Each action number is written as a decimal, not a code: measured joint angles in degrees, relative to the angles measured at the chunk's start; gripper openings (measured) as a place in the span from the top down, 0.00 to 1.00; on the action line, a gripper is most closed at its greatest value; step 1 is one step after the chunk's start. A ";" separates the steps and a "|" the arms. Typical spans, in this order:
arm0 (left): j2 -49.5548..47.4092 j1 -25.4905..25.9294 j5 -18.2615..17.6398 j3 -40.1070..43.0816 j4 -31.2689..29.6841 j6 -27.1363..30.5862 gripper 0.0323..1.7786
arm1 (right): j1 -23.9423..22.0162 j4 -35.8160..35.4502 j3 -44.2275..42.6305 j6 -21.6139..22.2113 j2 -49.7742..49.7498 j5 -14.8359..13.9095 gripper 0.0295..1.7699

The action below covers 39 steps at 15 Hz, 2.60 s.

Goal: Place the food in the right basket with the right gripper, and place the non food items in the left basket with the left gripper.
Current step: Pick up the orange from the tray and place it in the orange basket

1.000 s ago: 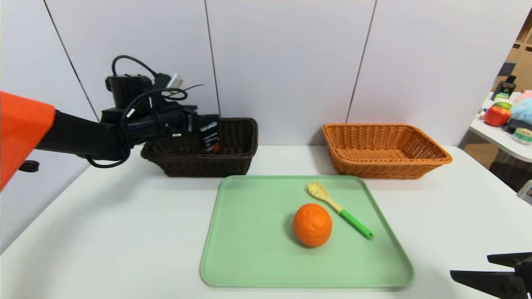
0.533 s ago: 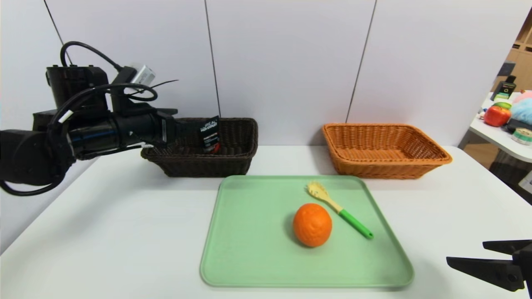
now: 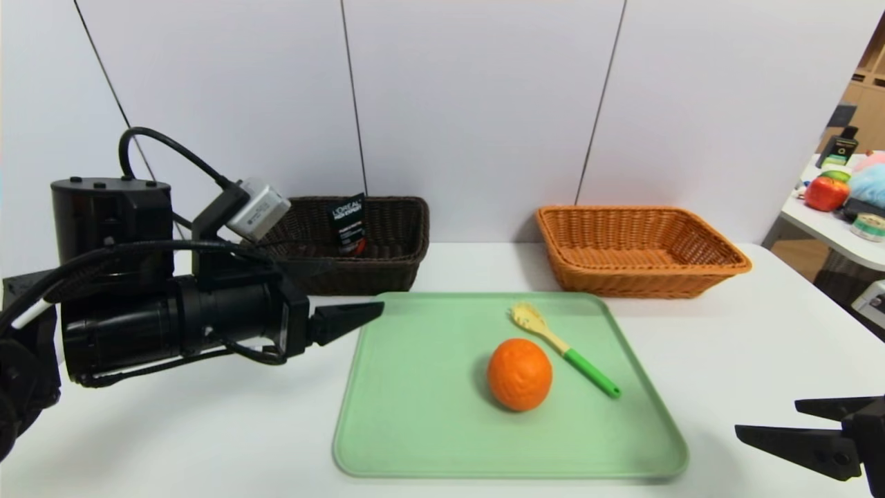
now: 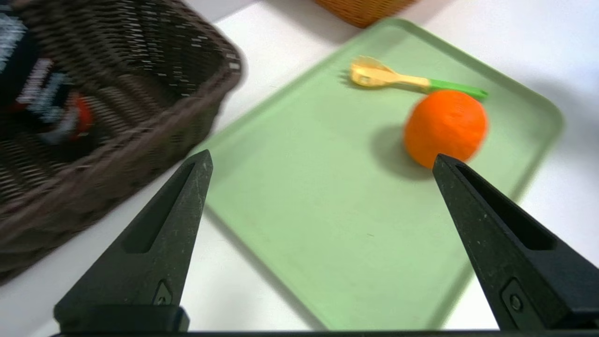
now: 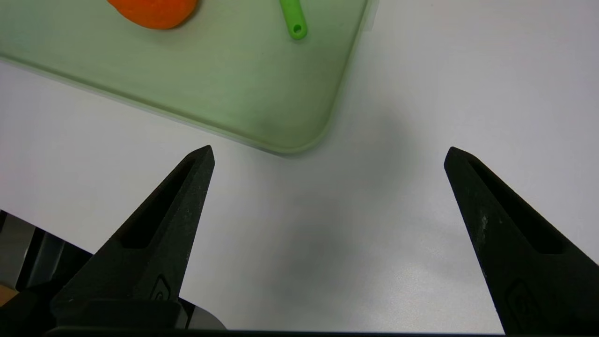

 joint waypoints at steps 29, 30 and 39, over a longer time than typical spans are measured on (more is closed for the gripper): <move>3.25 -10.86 4.33 4.51 0.35 -0.35 0.05 | 25.39 -14.09 -20.54 1.54 28.09 -5.39 0.04; 3.25 -10.86 4.64 4.44 0.38 -0.35 0.05 | 26.33 -11.78 -22.27 1.67 29.60 -6.49 0.04; 3.06 -10.95 4.61 4.51 0.49 0.24 0.05 | 31.16 0.83 -32.78 3.54 38.73 -12.80 0.04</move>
